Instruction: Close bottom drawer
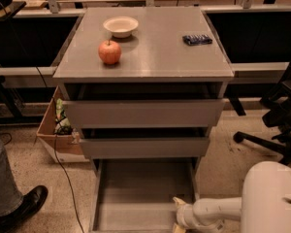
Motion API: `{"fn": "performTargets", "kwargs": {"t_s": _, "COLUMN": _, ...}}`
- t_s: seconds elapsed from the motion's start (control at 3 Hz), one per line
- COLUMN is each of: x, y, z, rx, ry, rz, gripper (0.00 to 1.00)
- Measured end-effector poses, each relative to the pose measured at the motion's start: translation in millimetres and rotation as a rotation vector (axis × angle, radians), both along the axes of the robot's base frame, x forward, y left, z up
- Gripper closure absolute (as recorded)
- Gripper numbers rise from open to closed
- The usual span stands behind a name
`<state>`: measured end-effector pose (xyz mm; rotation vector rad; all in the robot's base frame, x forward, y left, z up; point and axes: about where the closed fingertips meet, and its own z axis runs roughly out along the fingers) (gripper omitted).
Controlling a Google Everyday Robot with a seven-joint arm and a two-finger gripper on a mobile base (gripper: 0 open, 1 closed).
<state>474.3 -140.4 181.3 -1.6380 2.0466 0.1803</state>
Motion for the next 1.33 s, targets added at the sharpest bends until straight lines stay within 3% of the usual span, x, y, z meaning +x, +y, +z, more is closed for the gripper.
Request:
{"fn": "performTargets", "kwargs": {"t_s": 0.33, "x": -1, "y": 0, "z": 4, "rx": 0.000, "ry": 0.000, "rz": 0.000, "gripper": 0.37}}
{"fn": "performTargets", "kwargs": {"t_s": 0.67, "x": 4, "y": -1, "z": 15, "rx": -0.002, "ry": -0.027, "rz": -0.003, "gripper": 0.66}}
{"fn": "performTargets", "kwargs": {"t_s": 1.0, "x": 5, "y": -1, "z": 17, "rx": -0.002, "ry": -0.032, "rz": -0.003, "gripper": 0.52}}
{"fn": "performTargets", "kwargs": {"t_s": 1.33, "x": 41, "y": -5, "z": 61, "rx": 0.016, "ry": -0.141, "rz": -0.018, "gripper": 0.29}}
